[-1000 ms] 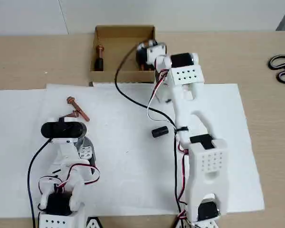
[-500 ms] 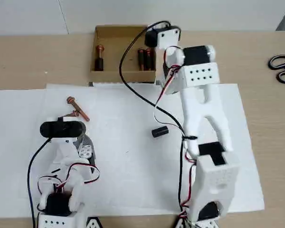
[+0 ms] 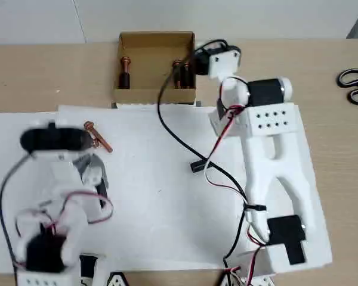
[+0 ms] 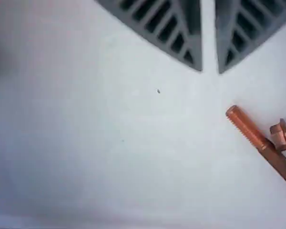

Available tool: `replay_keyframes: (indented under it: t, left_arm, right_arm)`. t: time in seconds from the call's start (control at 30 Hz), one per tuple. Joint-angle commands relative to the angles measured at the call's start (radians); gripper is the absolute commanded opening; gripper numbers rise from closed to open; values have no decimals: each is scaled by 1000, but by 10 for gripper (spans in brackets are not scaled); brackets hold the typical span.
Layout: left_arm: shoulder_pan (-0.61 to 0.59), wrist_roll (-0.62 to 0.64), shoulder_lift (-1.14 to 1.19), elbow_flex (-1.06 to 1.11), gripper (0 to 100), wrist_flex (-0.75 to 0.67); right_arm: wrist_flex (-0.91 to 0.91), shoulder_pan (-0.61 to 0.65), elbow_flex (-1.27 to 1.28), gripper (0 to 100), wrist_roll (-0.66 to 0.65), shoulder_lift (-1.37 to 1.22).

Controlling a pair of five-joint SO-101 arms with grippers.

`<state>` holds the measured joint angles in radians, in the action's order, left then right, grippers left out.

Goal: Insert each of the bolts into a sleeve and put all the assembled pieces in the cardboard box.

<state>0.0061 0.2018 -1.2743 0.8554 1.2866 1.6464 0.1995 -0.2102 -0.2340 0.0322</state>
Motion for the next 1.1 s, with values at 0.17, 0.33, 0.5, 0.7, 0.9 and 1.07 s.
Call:
replay_keyframes:
  t: [0.17,0.33,0.5,0.7,0.9,1.07]
  left_arm:
    - [-6,-107,603,-638,10,239]
    - [-6,-293,804,-816,7,344]
    - [-8,-436,933,-828,7,373]
    - [-44,-720,1042,-828,8,399]
    - [-149,-1030,1125,-829,11,358]
    - [-209,-1204,1211,-829,12,293]
  right_arm:
    - [-108,-97,276,4,-69,174]
    - [-194,-137,466,4,-69,280]
    - [-268,-156,649,4,-71,394]
    - [-340,-163,813,3,-72,499]
    - [-361,-163,858,3,-72,527]
    - [-371,-163,884,3,-72,527]
